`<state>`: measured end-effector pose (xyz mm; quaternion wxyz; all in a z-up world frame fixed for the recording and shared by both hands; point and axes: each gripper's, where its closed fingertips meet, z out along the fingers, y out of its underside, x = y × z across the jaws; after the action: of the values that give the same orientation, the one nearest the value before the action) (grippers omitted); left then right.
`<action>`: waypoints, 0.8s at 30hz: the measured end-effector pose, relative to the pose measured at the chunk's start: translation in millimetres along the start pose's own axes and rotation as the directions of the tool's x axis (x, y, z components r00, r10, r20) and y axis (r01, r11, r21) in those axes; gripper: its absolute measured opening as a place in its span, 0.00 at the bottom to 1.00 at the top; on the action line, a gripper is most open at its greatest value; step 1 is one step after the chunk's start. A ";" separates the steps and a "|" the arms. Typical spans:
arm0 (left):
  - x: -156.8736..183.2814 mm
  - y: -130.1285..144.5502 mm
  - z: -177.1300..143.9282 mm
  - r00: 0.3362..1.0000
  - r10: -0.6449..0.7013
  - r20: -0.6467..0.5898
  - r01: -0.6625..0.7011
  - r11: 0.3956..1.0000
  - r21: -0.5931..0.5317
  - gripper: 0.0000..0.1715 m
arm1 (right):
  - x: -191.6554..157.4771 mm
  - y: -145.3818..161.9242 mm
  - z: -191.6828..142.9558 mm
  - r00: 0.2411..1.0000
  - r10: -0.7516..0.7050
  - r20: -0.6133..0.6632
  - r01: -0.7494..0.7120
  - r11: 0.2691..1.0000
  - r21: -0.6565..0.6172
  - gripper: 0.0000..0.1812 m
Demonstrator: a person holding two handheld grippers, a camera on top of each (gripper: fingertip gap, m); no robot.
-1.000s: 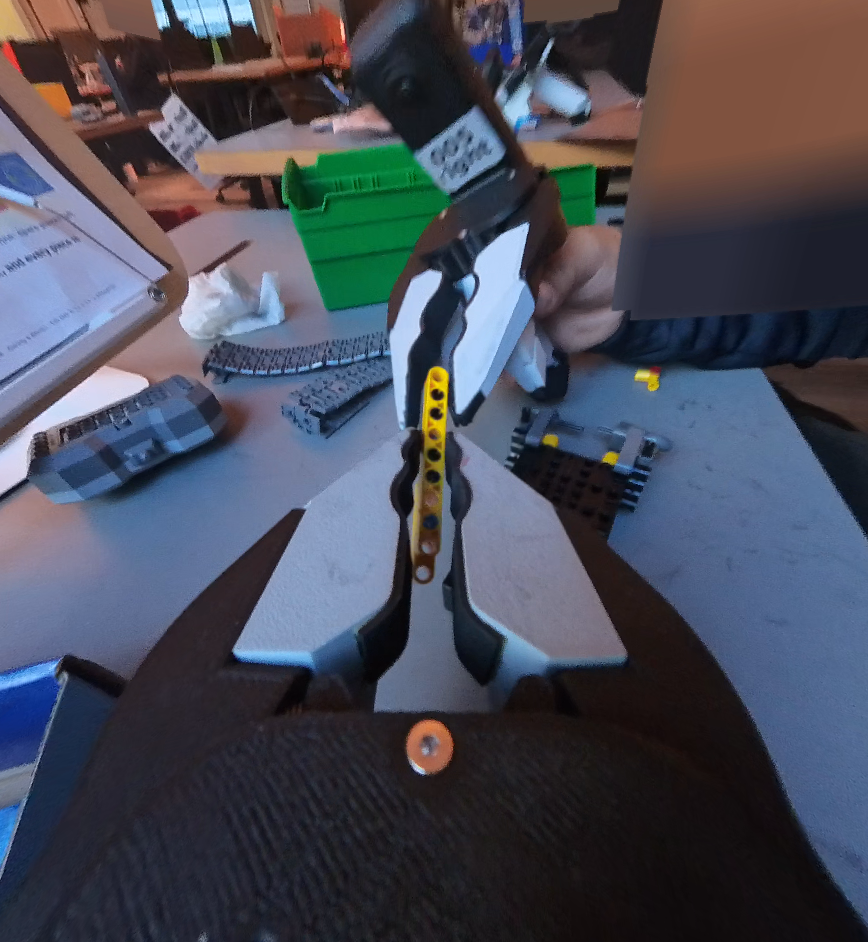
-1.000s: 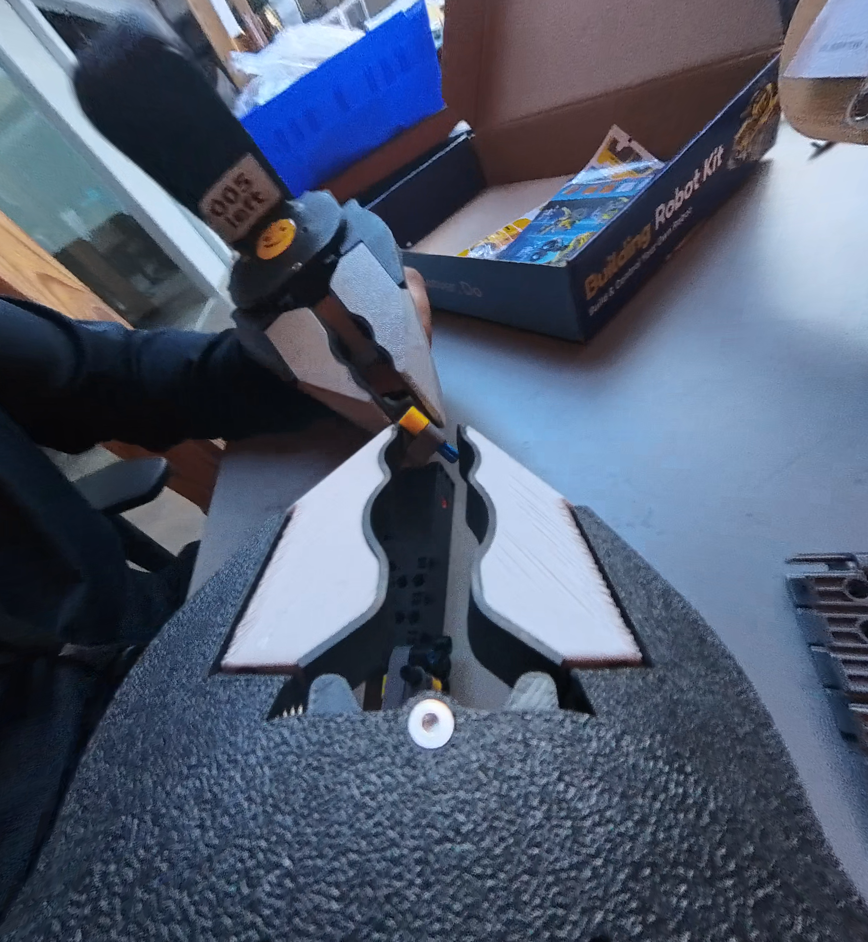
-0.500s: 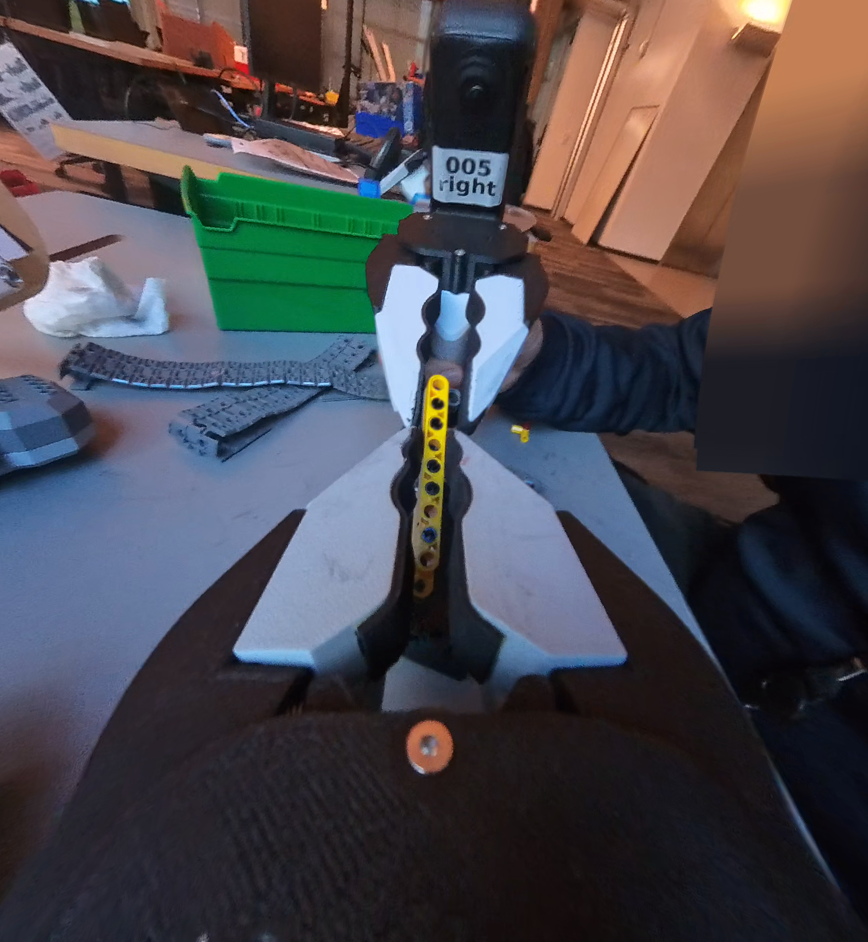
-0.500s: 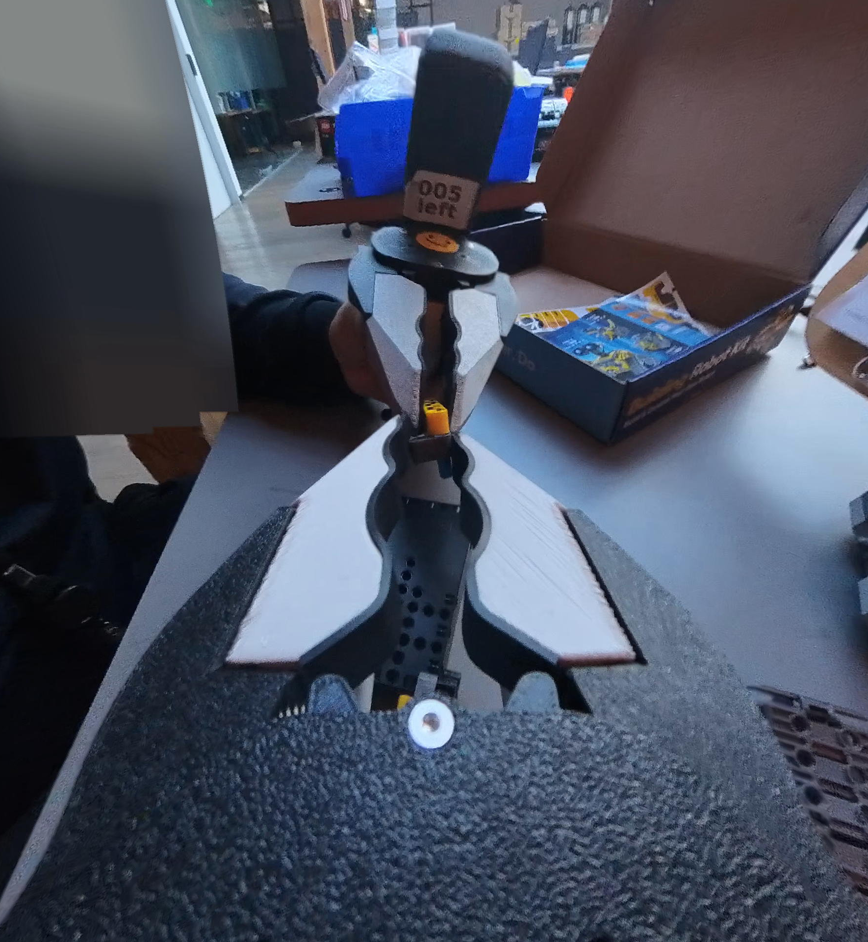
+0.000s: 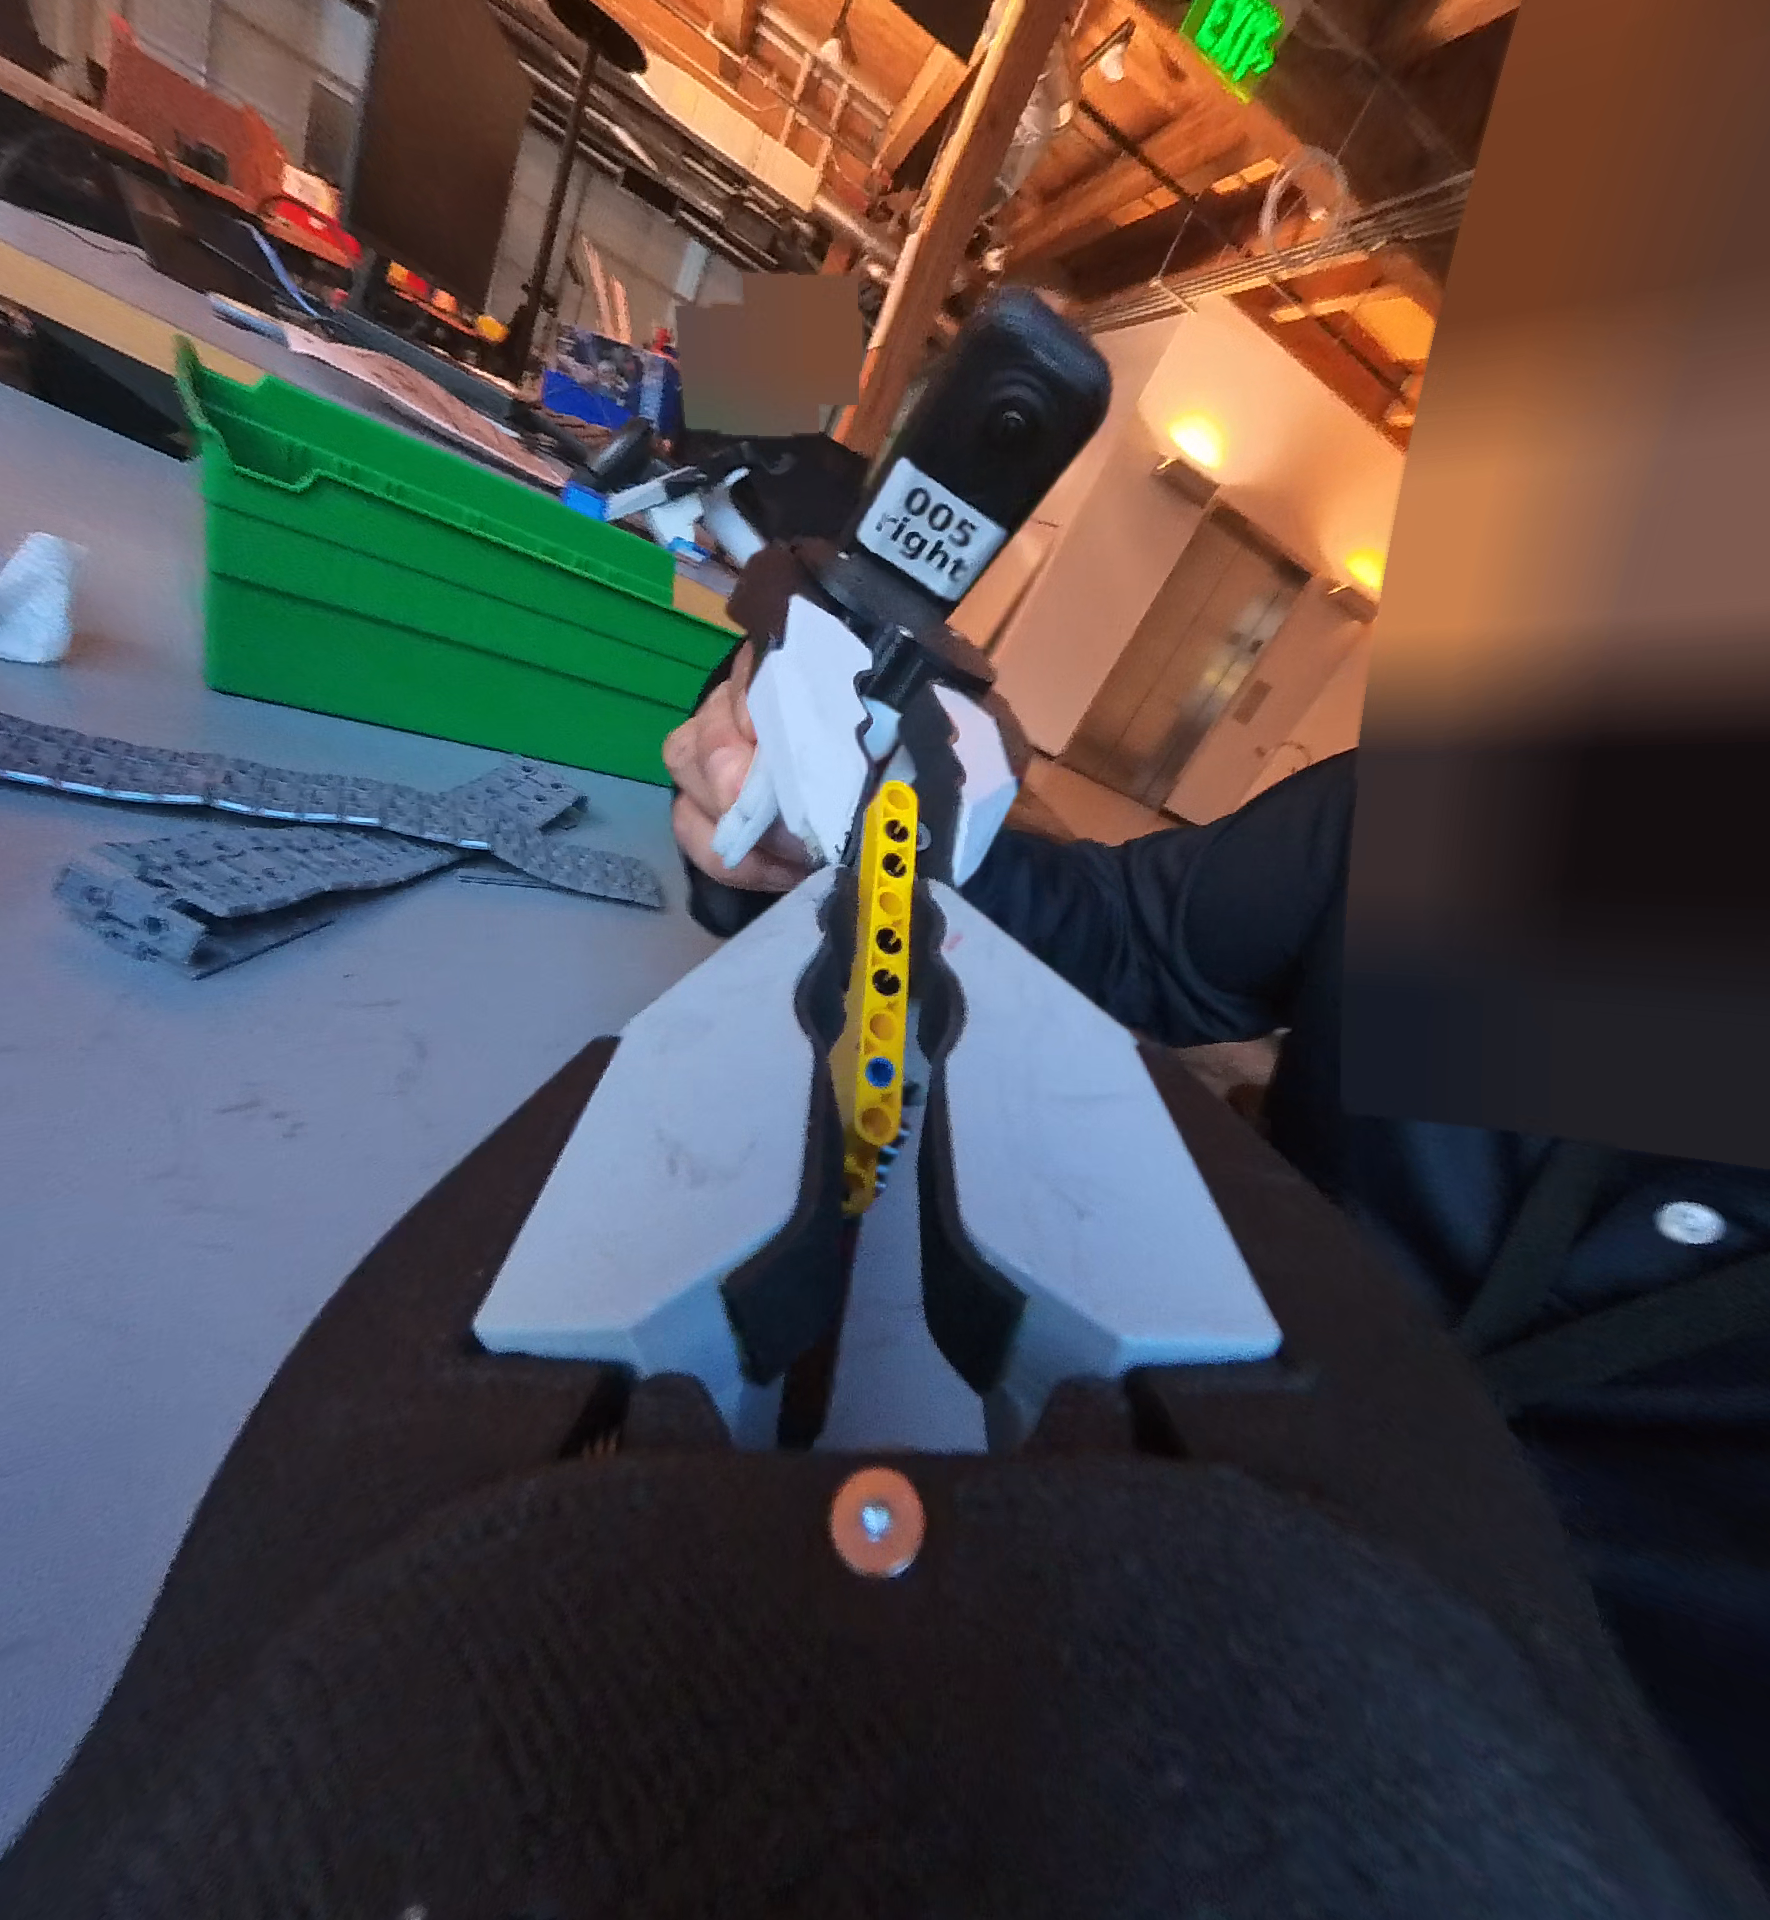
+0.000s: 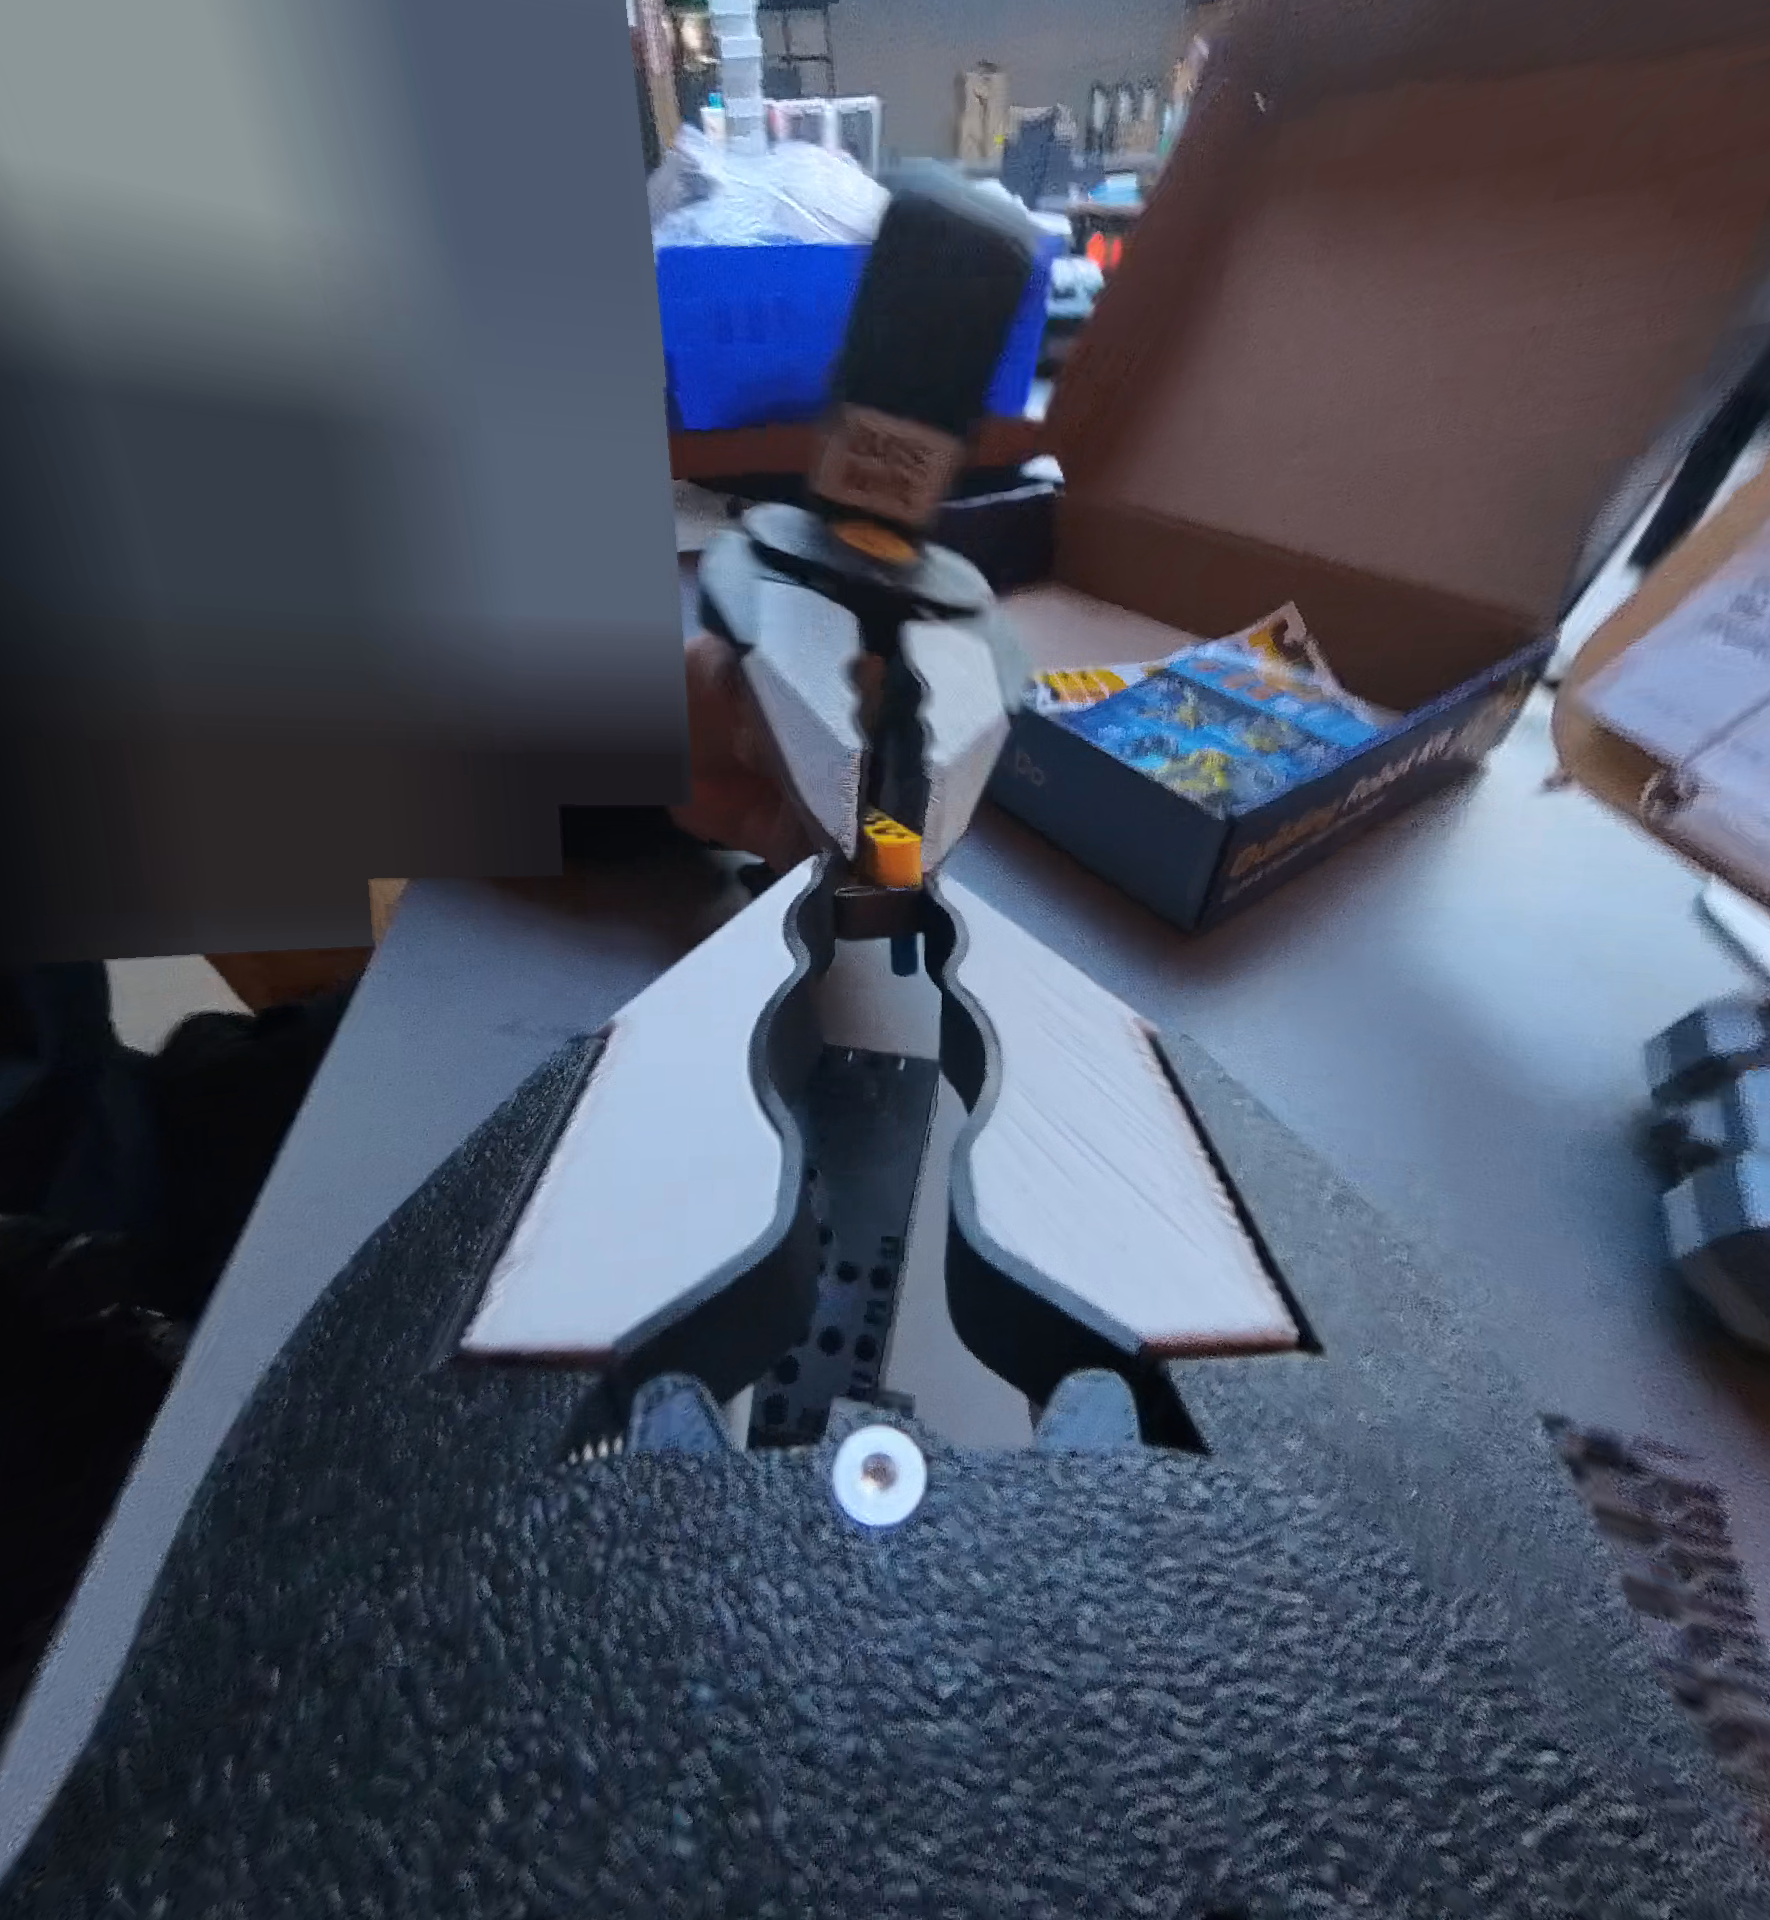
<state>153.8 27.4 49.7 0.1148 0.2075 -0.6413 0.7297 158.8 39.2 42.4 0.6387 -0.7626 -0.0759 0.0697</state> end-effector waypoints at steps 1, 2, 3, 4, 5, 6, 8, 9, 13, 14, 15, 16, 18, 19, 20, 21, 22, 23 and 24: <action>-4.5 0.1 -0.5 0.997 0.057 0.051 -0.056 0.998 -0.017 0.04 | 5.1 3.8 0.7 0.998 0.062 0.000 -0.062 0.998 -0.011 0.08; -10.9 0.9 -1.4 0.979 0.158 0.127 -0.151 0.987 -0.060 0.04 | 9.8 7.3 1.0 0.994 0.109 -0.003 -0.109 0.994 -0.020 0.08; -17.4 2.6 -2.4 0.939 0.281 0.200 -0.260 0.957 -0.126 0.03 | 13.4 9.8 0.7 0.991 0.136 -0.010 -0.136 0.990 -0.022 0.09; -22.3 3.5 -3.2 0.893 0.371 0.254 -0.332 0.925 -0.184 0.03 | 15.6 11.2 0.0 0.988 0.153 -0.014 -0.154 0.988 -0.021 0.10; -24.5 2.4 -3.5 0.862 0.416 0.289 -0.368 0.907 -0.206 0.03 | 17.3 12.8 -1.1 0.986 0.168 -0.015 -0.168 0.985 -0.023 0.11; -25.4 2.6 -3.1 0.842 0.444 0.307 -0.392 0.894 -0.220 0.03 | 18.6 15.5 -1.7 0.983 0.185 -0.014 -0.186 0.982 -0.034 0.12; -29.0 5.0 -2.9 0.789 0.518 0.330 -0.447 0.853 -0.269 0.03 | 18.7 20.2 -1.7 0.970 0.242 0.007 -0.242 0.969 -0.052 0.12; -30.7 5.8 -3.3 0.763 0.549 0.340 -0.470 0.833 -0.292 0.03 | 17.3 20.3 -1.3 0.963 0.269 0.028 -0.268 0.962 -0.050 0.12; -29.3 7.4 -1.4 0.688 0.641 0.341 -0.542 0.766 -0.345 0.03 | 15.2 20.2 0.1 0.940 0.334 0.071 -0.332 0.943 -0.039 0.11; -29.3 7.2 -1.4 0.678 0.651 0.342 -0.551 0.757 -0.351 0.03 | 14.8 20.7 0.4 0.939 0.336 0.072 -0.333 0.942 -0.042 0.11; -29.6 7.6 -1.5 0.674 0.655 0.341 -0.552 0.754 -0.355 0.03 | 14.2 22.2 0.9 0.943 0.326 0.068 -0.323 0.945 -0.051 0.11; -29.4 8.3 -1.7 0.675 0.656 0.338 -0.551 0.753 -0.360 0.03 | 14.1 23.6 1.2 0.951 0.304 0.056 -0.300 0.952 -0.061 0.10; -30.2 10.6 -2.2 0.679 0.654 0.333 -0.542 0.753 -0.374 0.03 | 14.1 24.7 2.9 0.962 0.273 0.030 -0.270 0.960 -0.069 0.10; -31.1 11.9 -2.7 0.672 0.662 0.332 -0.540 0.745 -0.393 0.03 | 13.6 24.7 3.7 0.964 0.266 0.023 -0.263 0.962 -0.071 0.10; -31.6 12.5 -3.5 0.644 0.689 0.331 -0.552 0.719 -0.423 0.03 | 13.1 24.2 4.0 0.967 0.255 0.016 -0.253 0.965 -0.072 0.10; -31.2 12.5 -4.2 0.606 0.726 0.324 -0.574 0.682 -0.453 0.03 | 12.5 24.5 4.2 0.970 0.242 0.008 -0.241 0.967 -0.082 0.10; -30.5 12.2 -4.6 0.577 0.751 0.320 -0.588 0.654 -0.476 0.03 | 11.7 26.3 4.6 0.972 0.234 0.002 -0.233 0.967 -0.100 0.10; -30.2 13.1 -4.9 0.560 0.767 0.313 -0.590 0.634 -0.500 0.03 | 12.1 29.3 5.1 0.972 0.235 -0.006 -0.235 0.965 -0.120 0.10; -30.9 15.3 -5.1 0.541 0.785 0.301 -0.591 0.610 -0.528 0.03 | 13.3 32.6 5.5 0.969 0.245 -0.016 -0.245 0.960 -0.136 0.10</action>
<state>173.8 33.2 21.8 -0.3235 0.0908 -0.7989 0.4989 171.6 41.6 9.2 0.5714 -0.8080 0.0142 0.1429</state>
